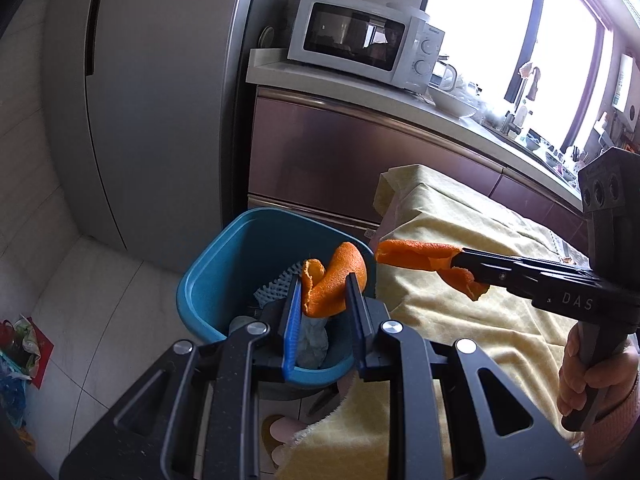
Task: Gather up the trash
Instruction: 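Carry both orange peels toward the blue bin with both tools, then open both tools to drop the orange peels into the bin, then move both open tools back over the table toward the copper wrappers, then close the left tool on one copper wrapper while the right tool grasps another wrapper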
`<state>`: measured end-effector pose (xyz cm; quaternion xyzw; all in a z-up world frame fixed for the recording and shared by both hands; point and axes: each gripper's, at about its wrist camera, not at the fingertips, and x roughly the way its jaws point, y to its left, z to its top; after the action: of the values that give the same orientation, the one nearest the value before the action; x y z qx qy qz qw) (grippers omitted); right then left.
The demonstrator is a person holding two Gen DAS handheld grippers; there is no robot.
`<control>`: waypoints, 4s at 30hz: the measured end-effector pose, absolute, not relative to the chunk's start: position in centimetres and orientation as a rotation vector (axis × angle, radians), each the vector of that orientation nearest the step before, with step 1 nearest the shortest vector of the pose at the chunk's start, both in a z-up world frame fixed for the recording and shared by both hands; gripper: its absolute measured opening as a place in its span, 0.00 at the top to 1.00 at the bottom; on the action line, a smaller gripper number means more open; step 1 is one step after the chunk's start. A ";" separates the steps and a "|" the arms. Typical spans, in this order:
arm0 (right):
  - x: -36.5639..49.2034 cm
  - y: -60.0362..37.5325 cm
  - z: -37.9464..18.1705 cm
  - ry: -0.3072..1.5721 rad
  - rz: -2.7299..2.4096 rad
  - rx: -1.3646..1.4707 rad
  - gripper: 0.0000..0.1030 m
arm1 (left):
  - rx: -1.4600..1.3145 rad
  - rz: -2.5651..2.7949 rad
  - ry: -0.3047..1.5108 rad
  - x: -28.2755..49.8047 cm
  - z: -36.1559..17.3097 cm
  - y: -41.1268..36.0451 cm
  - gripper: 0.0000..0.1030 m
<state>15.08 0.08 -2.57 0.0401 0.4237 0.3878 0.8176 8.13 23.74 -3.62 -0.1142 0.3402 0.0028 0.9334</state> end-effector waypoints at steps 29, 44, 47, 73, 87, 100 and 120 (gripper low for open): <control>17.4 4.7 -4.8 0.971 0.799 0.002 0.94 | -0.262 0.075 0.767 11.2 -7.0 25.7 0.78; 19.4 6.7 -7.0 1.030 0.777 0.022 0.88 | -0.272 0.076 0.805 13.6 -9.0 25.6 0.79; 19.3 6.5 -7.1 1.027 0.777 0.029 0.88 | -0.276 0.074 0.805 13.7 -9.1 25.4 0.79; 10.6 -15.8 -0.4 0.766 0.497 0.145 0.65 | -0.154 -0.321 0.658 10.2 -3.0 10.9 0.44; 9.0 -32.0 -3.2 0.763 -0.025 0.102 0.40 | -0.009 -0.514 0.718 11.8 -3.7 -1.9 0.44; 10.1 -32.3 -6.1 0.844 -0.062 -0.085 0.53 | 0.080 -0.598 0.767 14.5 -4.1 -9.4 0.44; 7.5 -39.7 -5.5 0.797 -0.032 0.166 0.62 | 0.099 -0.772 0.968 21.8 -7.5 -23.4 0.53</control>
<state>7.53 -39.74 -5.55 0.0807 0.3878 -0.0156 0.9181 21.80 -23.35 -7.46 0.0465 0.4533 -0.3616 0.8134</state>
